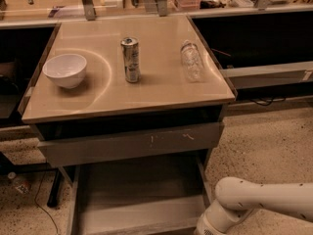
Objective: Close middle drawer
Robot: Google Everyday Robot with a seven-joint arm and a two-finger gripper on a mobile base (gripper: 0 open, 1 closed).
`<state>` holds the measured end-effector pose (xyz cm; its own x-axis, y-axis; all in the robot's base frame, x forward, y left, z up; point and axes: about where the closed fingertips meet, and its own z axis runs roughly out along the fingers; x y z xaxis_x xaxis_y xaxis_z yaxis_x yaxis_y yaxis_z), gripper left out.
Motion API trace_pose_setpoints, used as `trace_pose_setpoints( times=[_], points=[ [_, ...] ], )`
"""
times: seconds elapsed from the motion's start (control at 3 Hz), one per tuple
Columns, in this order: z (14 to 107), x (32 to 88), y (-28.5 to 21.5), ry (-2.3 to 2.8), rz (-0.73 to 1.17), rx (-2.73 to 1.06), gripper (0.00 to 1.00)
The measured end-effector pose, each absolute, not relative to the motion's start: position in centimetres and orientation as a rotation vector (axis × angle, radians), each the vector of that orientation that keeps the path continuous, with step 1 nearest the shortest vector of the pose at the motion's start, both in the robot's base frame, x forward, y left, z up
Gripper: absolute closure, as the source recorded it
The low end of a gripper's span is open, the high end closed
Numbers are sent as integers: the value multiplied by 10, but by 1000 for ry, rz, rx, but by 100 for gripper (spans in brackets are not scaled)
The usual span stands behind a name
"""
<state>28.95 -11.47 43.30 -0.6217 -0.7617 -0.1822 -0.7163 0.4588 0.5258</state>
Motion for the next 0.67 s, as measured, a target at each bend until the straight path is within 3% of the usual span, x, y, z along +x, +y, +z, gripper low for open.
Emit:
trace_pose_setpoints(
  times=[0.33, 0.67],
  points=[
    [433, 289, -115, -2615, -883, 1327, 0],
    [433, 289, -115, -2615, -883, 1327, 18]
  ],
)
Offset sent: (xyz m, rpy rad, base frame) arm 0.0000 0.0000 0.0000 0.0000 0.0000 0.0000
